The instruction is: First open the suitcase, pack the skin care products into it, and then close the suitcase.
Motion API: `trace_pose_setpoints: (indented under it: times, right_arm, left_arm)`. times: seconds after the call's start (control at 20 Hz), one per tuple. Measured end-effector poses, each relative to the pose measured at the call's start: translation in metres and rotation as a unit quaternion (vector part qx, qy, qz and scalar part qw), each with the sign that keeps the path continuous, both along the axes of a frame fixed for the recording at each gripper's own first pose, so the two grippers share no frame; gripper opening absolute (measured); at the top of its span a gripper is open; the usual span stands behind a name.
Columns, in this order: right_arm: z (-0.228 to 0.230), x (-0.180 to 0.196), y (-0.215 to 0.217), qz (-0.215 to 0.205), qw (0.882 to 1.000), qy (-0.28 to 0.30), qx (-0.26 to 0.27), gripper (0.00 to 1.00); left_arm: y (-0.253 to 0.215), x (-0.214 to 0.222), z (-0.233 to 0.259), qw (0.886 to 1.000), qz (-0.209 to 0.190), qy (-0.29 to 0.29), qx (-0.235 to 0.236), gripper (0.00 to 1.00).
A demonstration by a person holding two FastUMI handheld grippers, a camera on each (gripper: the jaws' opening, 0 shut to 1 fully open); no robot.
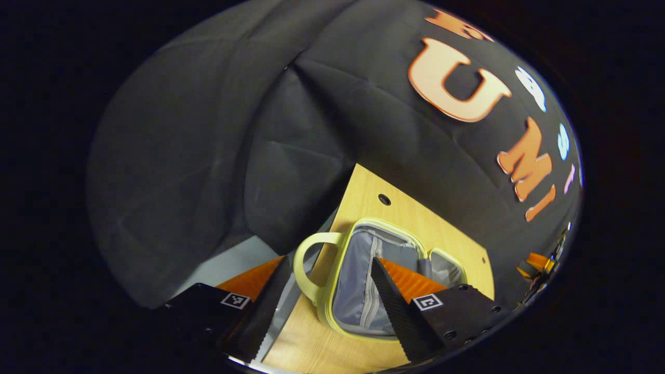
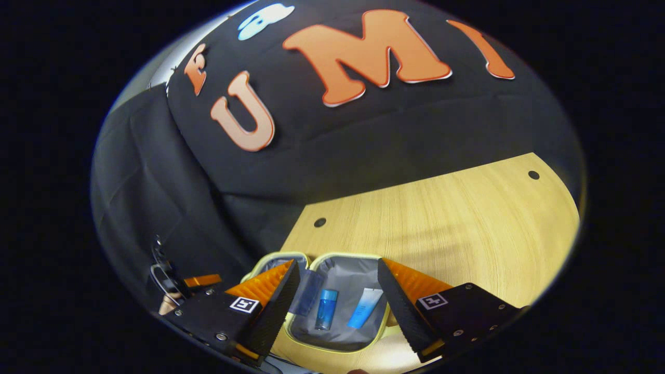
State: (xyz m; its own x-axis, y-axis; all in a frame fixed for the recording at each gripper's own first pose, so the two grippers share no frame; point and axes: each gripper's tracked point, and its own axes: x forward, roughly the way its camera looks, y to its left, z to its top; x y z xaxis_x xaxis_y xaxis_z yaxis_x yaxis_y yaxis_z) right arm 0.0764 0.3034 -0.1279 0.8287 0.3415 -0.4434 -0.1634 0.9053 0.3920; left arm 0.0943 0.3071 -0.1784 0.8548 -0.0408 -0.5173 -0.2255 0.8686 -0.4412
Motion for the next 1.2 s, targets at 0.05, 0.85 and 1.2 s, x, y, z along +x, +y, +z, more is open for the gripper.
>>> trace_pose_setpoints:
  times: [0.05,0.85,1.2]
  right_arm:
    - [0.006,-0.003,-0.009,-0.012,1.0,-0.004,0.002,0.95]
    - [0.019,-0.027,-0.08,-0.095,0.995,-0.011,0.004,0.95]
    - [0.041,-0.026,-0.109,-0.087,0.994,-0.056,-0.035,0.96]
  left_arm:
    - [0.011,0.01,-0.015,1.0,0.007,0.005,-0.013,0.98]
    - [-0.014,0.049,-0.079,0.993,0.024,0.089,-0.072,0.16]
    - [-0.105,0.042,0.089,0.995,-0.067,-0.01,0.066,0.12]
